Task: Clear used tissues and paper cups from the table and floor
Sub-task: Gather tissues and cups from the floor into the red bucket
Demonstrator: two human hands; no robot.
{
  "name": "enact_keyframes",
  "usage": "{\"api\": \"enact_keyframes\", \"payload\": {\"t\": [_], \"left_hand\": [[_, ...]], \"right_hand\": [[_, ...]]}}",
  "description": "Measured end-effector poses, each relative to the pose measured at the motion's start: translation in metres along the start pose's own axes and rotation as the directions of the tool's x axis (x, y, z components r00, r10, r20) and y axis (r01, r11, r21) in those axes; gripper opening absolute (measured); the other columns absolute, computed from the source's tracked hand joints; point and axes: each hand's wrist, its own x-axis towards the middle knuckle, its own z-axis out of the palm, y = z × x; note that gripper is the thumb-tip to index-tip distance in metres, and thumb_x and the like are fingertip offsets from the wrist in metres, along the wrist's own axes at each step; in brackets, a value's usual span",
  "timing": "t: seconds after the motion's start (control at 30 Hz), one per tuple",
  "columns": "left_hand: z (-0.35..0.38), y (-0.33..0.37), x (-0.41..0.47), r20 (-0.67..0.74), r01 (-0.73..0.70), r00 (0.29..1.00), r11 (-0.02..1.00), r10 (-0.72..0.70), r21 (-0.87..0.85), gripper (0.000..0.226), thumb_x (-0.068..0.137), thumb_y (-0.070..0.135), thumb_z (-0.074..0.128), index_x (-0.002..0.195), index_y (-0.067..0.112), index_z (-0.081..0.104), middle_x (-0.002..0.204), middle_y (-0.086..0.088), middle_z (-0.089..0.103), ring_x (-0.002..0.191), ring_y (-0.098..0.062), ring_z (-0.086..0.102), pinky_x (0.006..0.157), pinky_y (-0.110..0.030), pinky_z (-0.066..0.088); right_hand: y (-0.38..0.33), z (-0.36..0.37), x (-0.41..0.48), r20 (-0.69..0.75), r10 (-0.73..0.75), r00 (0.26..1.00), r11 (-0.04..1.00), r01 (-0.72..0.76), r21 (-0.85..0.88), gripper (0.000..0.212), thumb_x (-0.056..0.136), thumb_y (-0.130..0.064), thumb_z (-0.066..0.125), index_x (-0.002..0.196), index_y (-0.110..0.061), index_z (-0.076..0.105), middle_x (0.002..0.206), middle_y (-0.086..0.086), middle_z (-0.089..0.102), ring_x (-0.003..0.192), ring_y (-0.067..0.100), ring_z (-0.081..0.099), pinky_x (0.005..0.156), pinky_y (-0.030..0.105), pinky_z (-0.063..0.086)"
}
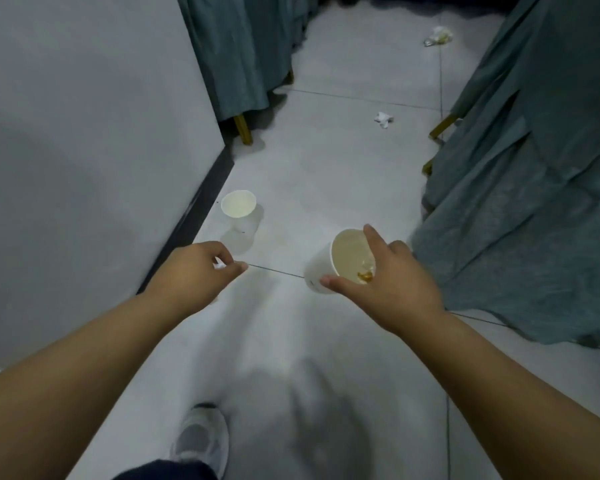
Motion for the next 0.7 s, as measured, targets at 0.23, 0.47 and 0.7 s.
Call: {"api": "enact_keyframes", "payload": {"t": [0.23, 0.47, 0.7], "left_hand": [[0.019, -0.052, 0.094, -0.011, 0.023, 1.0, 0.998, -0.024, -0.061, 0.031, 0.084, 0.043, 0.064, 0.109, 0.026, 0.054, 0.093, 0.003, 0.056, 0.078, -0.02, 0.062, 0.07, -0.029, 0.051], [0.038, -0.086, 0.187, 0.003, -0.039, 0.999, 0.989, 0.04, -0.14, 0.045, 0.084, 0.034, 0.065, 0.125, 0.025, 0.047, 0.112, -0.004, 0.058, 0.093, -0.023, 0.058, 0.083, -0.038, 0.052], [0.051, -0.096, 0.229, 0.014, 0.003, 1.0, 0.994, -0.001, -0.111, 0.085, 0.075, 0.041, 0.074, 0.142, 0.032, 0.023, 0.128, -0.008, 0.044, 0.105, -0.028, 0.056, 0.079, -0.034, 0.046]], "right_hand": [[-0.045, 0.045, 0.059, -0.007, 0.087, 0.996, 0.995, -0.086, 0.043, 0.108, 0.06, -0.085, 0.048, 0.147, -0.037, 0.007, 0.142, 0.005, 0.038, 0.12, 0.028, 0.05, 0.089, 0.039, 0.047], [-0.081, 0.081, 0.121, -0.064, 0.179, 0.982, 0.97, -0.165, 0.178, 0.104, 0.06, -0.078, 0.057, 0.146, -0.035, 0.017, 0.136, 0.005, 0.043, 0.117, 0.027, 0.05, 0.091, 0.042, 0.048], [-0.082, 0.082, 0.139, -0.045, 0.211, 0.976, 0.968, -0.203, 0.149, 0.1, 0.063, -0.07, 0.064, 0.145, -0.035, 0.02, 0.131, 0.003, 0.046, 0.109, 0.022, 0.052, 0.078, 0.032, 0.042]]}}
